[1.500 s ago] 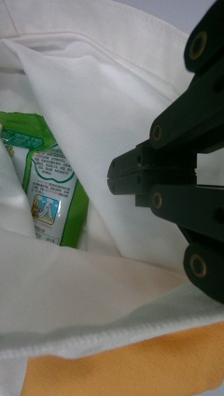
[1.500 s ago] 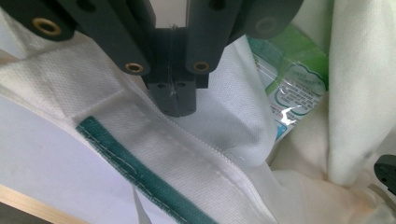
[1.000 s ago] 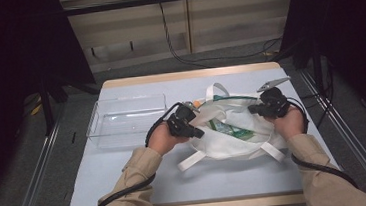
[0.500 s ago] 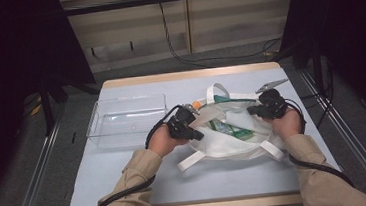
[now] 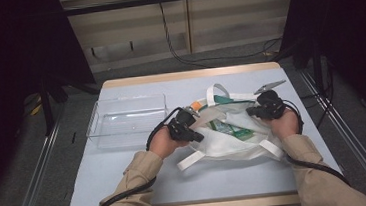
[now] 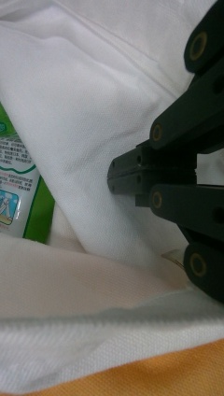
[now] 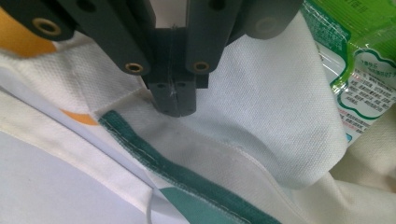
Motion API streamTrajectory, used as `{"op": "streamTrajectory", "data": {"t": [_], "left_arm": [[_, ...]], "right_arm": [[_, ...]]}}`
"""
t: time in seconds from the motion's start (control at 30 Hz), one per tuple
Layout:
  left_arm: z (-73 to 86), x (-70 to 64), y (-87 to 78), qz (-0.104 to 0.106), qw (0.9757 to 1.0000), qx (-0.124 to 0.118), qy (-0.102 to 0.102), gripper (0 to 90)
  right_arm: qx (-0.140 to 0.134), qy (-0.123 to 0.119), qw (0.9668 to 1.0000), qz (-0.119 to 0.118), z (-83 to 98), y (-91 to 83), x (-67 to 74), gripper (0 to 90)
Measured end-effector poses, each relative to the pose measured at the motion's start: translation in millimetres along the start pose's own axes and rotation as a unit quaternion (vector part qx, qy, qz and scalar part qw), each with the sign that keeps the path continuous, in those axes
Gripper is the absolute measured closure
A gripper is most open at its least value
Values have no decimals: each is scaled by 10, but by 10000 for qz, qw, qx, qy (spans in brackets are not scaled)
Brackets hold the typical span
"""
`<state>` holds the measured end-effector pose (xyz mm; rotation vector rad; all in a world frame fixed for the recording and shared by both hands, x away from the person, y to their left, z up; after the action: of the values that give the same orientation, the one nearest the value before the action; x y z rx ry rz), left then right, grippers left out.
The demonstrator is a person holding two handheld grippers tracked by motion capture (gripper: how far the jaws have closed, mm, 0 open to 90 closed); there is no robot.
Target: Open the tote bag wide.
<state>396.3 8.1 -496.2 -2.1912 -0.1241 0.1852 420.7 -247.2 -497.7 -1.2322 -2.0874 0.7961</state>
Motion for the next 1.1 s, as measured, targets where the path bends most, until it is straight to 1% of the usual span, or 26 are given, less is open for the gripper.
{"op": "streamTrajectory", "data": {"t": [0.03,0.07,0.1,0.13,0.17,0.2,0.23,0.27,0.3,0.37,0.4,0.5,0.57,0.6,0.63,0.7,0.73,0.77,0.8,0.83,0.87,0.9,0.93,0.97,1.0,1.1], "left_arm": [[-2,-7,8,2,10000,-37,-23,900],[1,-4,11,3,10000,-25,3,900],[0,-7,13,-19,10000,-31,-11,900],[6,-2,11,-66,9999,35,85,900],[8,-11,23,-54,10000,6,52,900],[-3,-30,42,-69,9998,-123,-109,900],[10,-12,37,-65,10000,-60,5,900],[26,-6,36,-23,10000,16,12,900],[39,-2,44,-6,10000,29,17,900],[46,-19,75,-24,9998,-95,-181,900],[57,-14,73,-20,9999,-46,-140,900],[55,-11,79,-25,9999,-64,-116,900],[59,-23,83,-28,9999,-1,-123,900],[74,-12,76,-19,9999,130,28,900],[76,-13,74,-20,9999,148,48,900],[76,-18,68,12,10000,62,-40,900],[72,-25,66,-7,9999,17,-128,900],[67,-32,58,35,9998,-54,-195,900],[70,-22,37,58,9999,-24,-78,900],[55,-35,28,68,9998,-114,-152,900],[39,-40,13,73,9997,-167,-146,900],[7,-62,2,81,9993,-282,-239,900],[-1,-55,-26,72,9997,-205,-106,900],[-16,-60,-39,93,9997,-231,-82,900],[-38,-74,-57,79,9996,-239,-122,900],[-105,-82,-109,93,9994,-339,-9,900]], "right_arm": [[12,0,10000,46,3,8,-8,900],[21,31,10000,0,4,21,-10,900],[38,45,10000,41,10,27,-13,900],[38,37,10000,-4,10,35,-15,900],[51,33,10000,-3,14,43,-22,900],[38,61,10000,19,14,50,-24,900],[32,56,10000,-13,14,57,-24,900],[49,51,10000,-21,17,61,-25,900],[58,45,10000,-5,18,64,-25,900],[76,70,9999,24,21,67,-29,900],[74,88,9999,17,22,70,-29,900],[77,90,9999,30,24,73,-26,900],[77,94,9999,20,24,71,-25,900],[73,98,9999,20,24,70,-25,900],[70,86,9999,39,25,67,-27,900],[64,59,10000,0,25,61,-23,900],[53,62,10000,-18,22,54,-21,900],[52,71,10000,-20,22,47,-17,900],[47,54,10000,-15,21,36,-17,888],[38,76,10000,-45,21,23,-8,866],[11,48,10000,-60,19,16,-2,853],[26,21,10000,-33,22,0,5,836],[13,21,10000,-45,21,-15,17,819],[-15,2,10000,-63,16,-28,23,809],[-12,8,10000,-42,14,-44,25,802],[-80,-15,9999,-86,2,-97,51,761]]}}
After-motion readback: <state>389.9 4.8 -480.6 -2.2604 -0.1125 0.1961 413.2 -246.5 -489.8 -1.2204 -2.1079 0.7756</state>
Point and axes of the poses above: each handheld gripper's, and its own axes: y roughly forward along the jaws, z roughly out of its underside, x roughly to its left, the point moved 6 cm from there along y, roughly forward along the jaws, and after that the axes turned 11 degrees about y, right-handed, at the moved point
